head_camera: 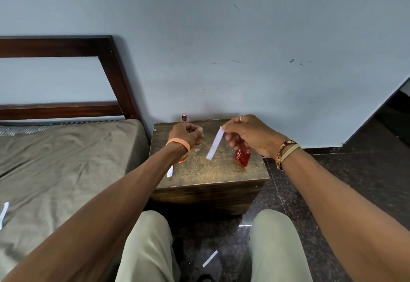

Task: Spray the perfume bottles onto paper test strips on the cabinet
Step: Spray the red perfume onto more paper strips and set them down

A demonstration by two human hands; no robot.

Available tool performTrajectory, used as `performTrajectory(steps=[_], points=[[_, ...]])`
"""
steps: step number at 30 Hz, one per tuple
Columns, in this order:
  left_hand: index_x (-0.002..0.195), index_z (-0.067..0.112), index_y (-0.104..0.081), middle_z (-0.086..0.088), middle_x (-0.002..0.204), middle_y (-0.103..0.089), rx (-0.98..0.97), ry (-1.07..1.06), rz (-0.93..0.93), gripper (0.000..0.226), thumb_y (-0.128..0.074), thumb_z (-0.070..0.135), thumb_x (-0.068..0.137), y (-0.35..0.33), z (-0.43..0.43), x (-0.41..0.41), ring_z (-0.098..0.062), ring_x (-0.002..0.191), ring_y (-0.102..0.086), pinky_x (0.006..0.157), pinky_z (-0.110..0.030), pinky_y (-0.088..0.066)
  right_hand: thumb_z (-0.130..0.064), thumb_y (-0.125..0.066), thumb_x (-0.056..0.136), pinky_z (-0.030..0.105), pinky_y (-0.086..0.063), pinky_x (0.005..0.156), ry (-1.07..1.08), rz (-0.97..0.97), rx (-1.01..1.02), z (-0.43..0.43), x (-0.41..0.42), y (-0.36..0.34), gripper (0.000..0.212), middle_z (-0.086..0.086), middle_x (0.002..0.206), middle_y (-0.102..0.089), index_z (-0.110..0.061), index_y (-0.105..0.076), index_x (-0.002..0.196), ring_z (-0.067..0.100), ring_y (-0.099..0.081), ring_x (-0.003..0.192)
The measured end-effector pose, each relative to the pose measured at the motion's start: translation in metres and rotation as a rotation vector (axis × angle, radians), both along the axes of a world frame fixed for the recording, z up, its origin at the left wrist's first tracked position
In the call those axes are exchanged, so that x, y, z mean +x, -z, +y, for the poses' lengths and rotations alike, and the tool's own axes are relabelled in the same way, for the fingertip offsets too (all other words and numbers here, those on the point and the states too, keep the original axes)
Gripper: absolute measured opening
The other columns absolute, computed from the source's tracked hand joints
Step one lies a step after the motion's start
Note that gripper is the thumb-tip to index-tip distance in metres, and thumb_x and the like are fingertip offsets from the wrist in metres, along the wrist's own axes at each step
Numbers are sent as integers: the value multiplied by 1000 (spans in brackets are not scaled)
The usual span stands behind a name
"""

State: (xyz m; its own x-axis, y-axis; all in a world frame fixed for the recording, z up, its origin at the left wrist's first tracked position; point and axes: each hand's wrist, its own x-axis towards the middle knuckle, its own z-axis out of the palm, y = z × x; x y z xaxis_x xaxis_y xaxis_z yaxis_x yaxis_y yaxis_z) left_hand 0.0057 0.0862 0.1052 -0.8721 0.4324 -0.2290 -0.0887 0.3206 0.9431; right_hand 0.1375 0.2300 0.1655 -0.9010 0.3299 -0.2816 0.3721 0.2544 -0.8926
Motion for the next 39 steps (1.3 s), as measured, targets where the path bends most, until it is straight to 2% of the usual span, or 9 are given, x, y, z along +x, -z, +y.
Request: performTrajectory(steps=[1, 5, 7, 10, 14, 20, 24, 26, 39], points=[[83, 14, -63, -13, 87, -72, 18, 3, -26, 7, -65, 11, 89, -2, 0, 1, -19, 72, -66, 62, -26, -54, -13, -60, 93, 26, -48, 58, 20, 22, -28, 1, 0, -1, 13, 6, 74, -65, -3, -67, 99, 14, -59, 61], [93, 9, -65, -13, 90, -72, 99, 105, -168, 11, -71, 10, 84, -12, 1, 7, -18, 71, -65, 66, -28, -58, -18, -57, 95, 23, -45, 59, -19, -43, 319, -2, -1, 3, 17, 3, 76, -66, -5, -68, 95, 11, -58, 63], [98, 9, -66, -12, 93, -73, 97, 211, -211, 18, -73, 15, 83, -17, 4, 9, -19, 77, -67, 75, -33, -58, -20, -57, 96, 30, -50, 62, -36, -34, 339, -1, -2, 4, 19, 7, 78, -68, -5, -68, 95, 16, -61, 66], [98, 9, -68, -15, 97, -72, 109, 301, -241, 18, -73, 16, 82, -19, 10, 15, -25, 89, -69, 87, -39, -56, -22, -56, 96, 47, -54, 78, -52, -18, 459, 0, -5, 3, 19, 14, 85, -72, -10, -69, 89, 30, -67, 78], [101, 2, -67, -15, 98, -70, 136, 303, -221, 20, -71, 8, 82, -19, 17, 21, -24, 92, -68, 88, -40, -56, -25, -56, 97, 45, -53, 81, -51, -19, 504, -1, -7, 9, 16, 8, 83, -71, -23, -64, 84, 30, -67, 87], [105, -8, -65, -10, 80, -67, 133, 249, -175, 27, -72, -5, 78, -14, 21, 22, -9, 62, -68, 56, -20, -56, -29, -58, 97, 42, -55, 77, 19, 11, 347, 7, -6, 28, 13, 6, 81, -71, -19, -66, 93, 22, -67, 76], [88, 0, -67, -9, 77, -67, 190, 180, -188, 14, -71, -8, 77, -1, 31, 18, -16, 69, -67, 62, -27, -60, -31, -61, 95, 40, -59, 76, 122, 38, 224, 12, -10, 44, 11, 4, 85, -72, -21, -65, 96, 20, -71, 79], [81, 6, -66, -5, 70, -67, 215, 150, -203, 16, -71, -9, 77, 7, 37, 16, -15, 66, -67, 63, -28, -60, -28, -64, 94, 39, -60, 76, 166, 35, 160, 15, -14, 51, 11, 3, 84, -72, -18, -67, 96, 17, -70, 76], [83, 3, -65, -13, 80, -66, 300, 98, -302, 18, -69, -14, 76, 53, 88, -36, -23, 73, -67, 70, -34, -61, -18, -63, 95, 29, -55, 62, 160, -18, 86, 65, -78, 92, 11, 10, 78, -72, -9, -67, 92, 16, -65, 64]])
